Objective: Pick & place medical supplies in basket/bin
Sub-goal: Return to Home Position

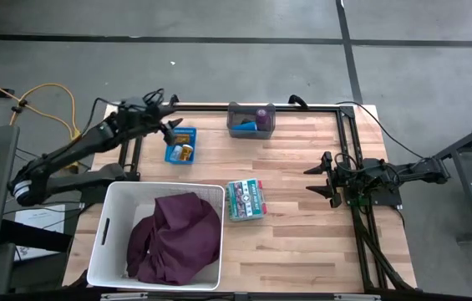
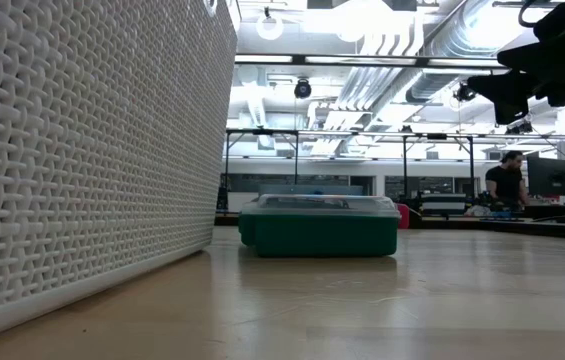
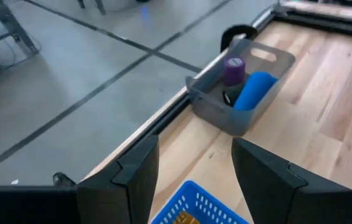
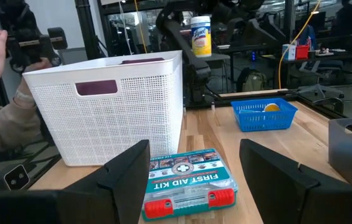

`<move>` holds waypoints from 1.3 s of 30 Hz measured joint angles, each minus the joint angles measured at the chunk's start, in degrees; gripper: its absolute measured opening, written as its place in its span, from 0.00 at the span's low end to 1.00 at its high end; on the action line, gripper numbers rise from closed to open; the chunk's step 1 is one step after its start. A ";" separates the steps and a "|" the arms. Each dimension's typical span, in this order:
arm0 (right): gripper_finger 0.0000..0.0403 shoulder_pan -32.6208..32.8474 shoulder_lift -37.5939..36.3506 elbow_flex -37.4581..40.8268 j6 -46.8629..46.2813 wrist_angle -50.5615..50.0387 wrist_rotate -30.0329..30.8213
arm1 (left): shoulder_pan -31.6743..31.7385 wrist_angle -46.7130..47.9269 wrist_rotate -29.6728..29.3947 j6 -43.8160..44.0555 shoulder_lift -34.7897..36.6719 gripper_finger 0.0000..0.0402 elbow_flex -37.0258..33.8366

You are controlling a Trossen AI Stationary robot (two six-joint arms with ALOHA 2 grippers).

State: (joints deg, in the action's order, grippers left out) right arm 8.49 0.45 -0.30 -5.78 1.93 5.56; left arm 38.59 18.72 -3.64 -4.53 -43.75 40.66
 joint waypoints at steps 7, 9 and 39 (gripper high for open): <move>0.59 0.01 0.00 0.00 0.00 -0.01 0.00 | 1.36 -4.57 0.33 1.32 11.53 0.48 -8.49; 0.59 0.02 0.00 0.00 0.00 0.00 0.02 | 1.76 -6.10 0.35 1.34 14.53 0.48 -10.81; 0.59 0.02 -0.01 0.02 0.00 0.00 0.00 | 3.69 -9.05 0.01 4.78 43.80 0.48 -25.35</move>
State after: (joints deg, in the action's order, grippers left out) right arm 8.51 0.44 -0.27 -5.78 1.93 5.56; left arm 42.28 9.67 -3.63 0.26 0.05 15.31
